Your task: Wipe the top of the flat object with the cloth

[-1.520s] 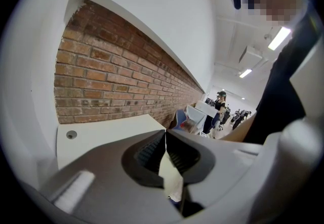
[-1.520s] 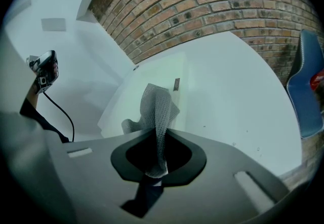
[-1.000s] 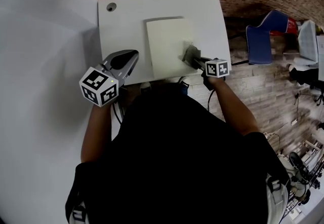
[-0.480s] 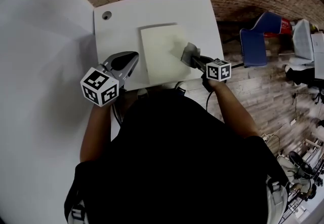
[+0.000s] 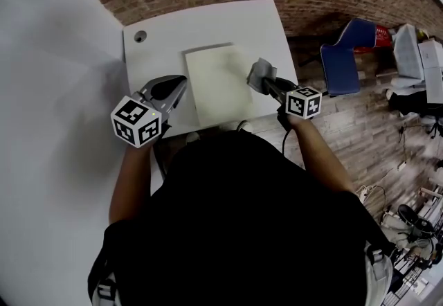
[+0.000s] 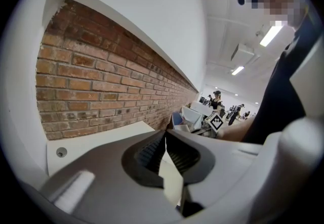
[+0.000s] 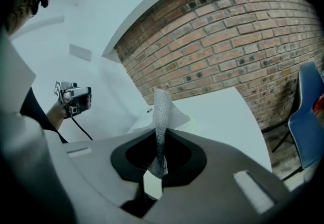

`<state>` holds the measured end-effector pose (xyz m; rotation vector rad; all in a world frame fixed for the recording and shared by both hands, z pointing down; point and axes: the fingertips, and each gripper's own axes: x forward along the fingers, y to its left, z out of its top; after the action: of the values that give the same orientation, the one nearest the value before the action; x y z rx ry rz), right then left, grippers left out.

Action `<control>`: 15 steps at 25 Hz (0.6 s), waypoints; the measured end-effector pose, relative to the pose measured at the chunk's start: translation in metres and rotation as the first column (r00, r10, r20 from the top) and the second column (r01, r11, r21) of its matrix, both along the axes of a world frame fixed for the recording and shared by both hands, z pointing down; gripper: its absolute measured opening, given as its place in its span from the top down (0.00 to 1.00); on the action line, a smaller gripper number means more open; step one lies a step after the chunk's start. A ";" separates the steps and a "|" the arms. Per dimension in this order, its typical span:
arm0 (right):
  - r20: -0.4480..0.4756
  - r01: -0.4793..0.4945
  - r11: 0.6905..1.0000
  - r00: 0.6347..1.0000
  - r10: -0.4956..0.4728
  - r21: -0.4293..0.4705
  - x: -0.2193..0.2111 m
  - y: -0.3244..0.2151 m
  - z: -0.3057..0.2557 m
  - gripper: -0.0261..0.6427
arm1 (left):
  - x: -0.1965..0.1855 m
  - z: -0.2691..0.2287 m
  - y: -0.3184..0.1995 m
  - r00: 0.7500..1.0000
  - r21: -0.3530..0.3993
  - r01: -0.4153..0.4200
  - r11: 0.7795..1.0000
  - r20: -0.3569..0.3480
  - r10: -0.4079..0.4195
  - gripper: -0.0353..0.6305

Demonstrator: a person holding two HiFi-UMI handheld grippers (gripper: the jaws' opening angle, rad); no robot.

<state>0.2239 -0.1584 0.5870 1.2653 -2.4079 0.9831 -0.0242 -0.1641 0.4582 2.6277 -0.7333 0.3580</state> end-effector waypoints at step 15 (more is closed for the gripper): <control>0.037 -0.011 0.982 0.999 0.004 0.189 0.014 -0.006 -0.092 0.94 | 0.024 -0.014 -0.005 1.000 0.031 -0.016 0.999 -0.010 0.016 0.94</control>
<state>0.2380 -0.1643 0.4950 1.3299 -2.5778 0.8008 0.0000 -0.1690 0.4441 2.6639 -0.7208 0.3403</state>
